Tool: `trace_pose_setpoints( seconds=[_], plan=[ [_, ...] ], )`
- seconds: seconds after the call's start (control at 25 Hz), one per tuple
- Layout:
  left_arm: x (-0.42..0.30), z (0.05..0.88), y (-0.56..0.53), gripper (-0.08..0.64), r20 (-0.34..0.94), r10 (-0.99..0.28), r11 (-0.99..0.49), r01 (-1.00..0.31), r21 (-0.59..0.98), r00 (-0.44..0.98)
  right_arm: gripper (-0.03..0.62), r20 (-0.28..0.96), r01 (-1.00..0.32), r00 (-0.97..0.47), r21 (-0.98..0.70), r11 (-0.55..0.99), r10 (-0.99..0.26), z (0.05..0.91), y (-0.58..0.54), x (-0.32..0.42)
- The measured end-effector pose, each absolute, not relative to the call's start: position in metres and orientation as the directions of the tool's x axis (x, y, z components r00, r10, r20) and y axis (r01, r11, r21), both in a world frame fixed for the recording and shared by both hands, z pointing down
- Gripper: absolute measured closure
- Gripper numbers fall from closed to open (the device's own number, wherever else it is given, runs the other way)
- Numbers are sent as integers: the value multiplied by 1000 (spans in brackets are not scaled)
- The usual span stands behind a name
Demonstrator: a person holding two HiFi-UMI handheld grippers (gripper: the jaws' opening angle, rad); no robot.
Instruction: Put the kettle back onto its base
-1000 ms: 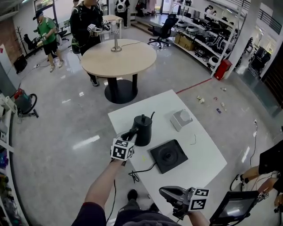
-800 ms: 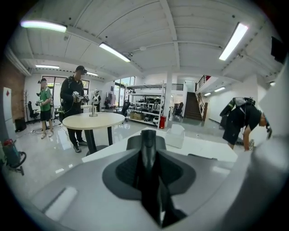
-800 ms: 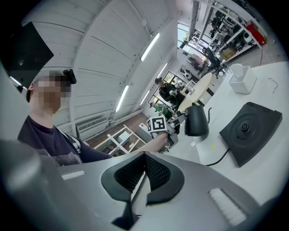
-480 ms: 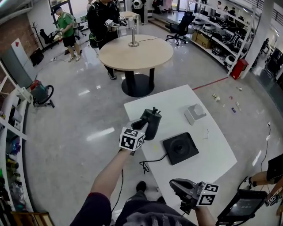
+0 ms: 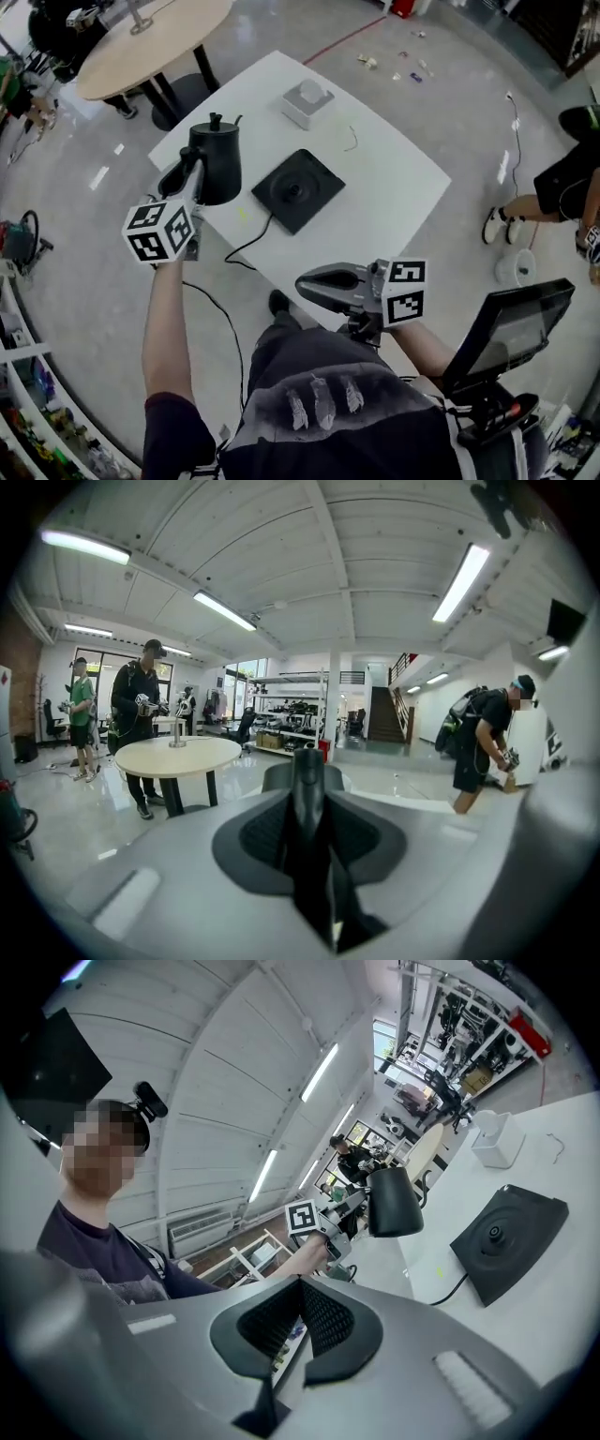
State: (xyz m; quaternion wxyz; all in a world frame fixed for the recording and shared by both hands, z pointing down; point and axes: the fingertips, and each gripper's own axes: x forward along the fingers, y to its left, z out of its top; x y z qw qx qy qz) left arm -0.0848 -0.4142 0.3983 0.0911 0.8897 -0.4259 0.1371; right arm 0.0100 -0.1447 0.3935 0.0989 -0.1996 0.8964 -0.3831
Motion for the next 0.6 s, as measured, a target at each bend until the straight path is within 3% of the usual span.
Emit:
trace_pose_setpoints(
  seconds=[0.6],
  plan=[
    [36,400,-366,471,295,-634,-726,-681,93,715,594,-44,-324,-839,-760,563,-542,396,-93,91]
  ],
)
